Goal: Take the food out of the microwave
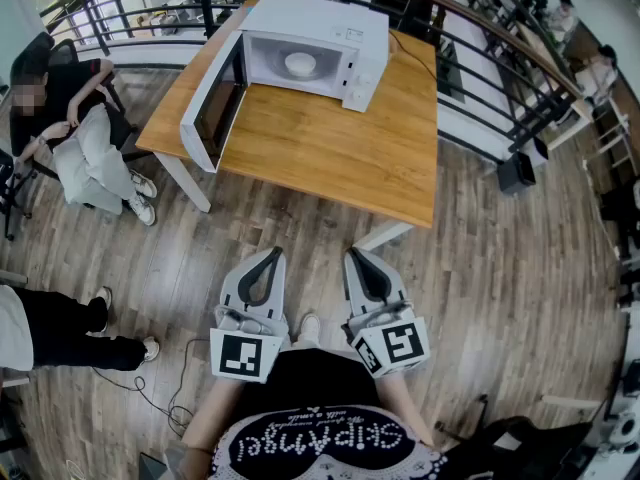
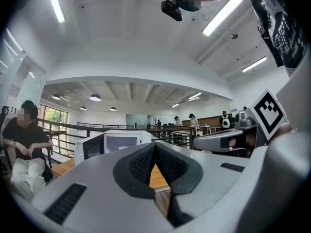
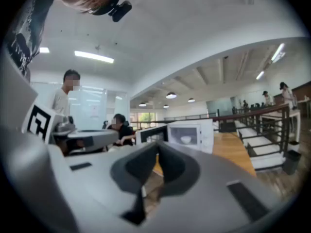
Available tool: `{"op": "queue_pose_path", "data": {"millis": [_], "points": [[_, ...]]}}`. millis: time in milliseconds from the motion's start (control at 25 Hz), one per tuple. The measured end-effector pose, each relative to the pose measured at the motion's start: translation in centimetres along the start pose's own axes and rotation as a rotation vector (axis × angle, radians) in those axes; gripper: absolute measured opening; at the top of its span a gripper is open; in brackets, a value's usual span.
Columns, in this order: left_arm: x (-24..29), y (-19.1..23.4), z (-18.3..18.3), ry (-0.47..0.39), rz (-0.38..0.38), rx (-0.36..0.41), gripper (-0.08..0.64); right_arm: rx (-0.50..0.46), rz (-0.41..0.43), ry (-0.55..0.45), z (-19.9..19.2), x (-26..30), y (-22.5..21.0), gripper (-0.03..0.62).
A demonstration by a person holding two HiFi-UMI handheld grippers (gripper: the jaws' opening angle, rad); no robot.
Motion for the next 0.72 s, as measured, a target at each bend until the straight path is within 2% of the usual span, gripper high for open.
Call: {"op": "queue_pose_path", "data": {"millis": [720], "points": [[1.0, -2.1, -0.2, -0.017, 0.029, 0.0, 0.032, 0.003, 0.025, -0.03, 0.2, -0.8, -2.6, 0.038]]}}
Point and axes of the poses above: the fingertips, and each gripper's own axes: x forward along the fingers, y to its left, z out of its top, the point moved 9 cm from there along -x, backward along the fingers, and after that the axes turned 4 degrees about -y, right-handed, at the moved point
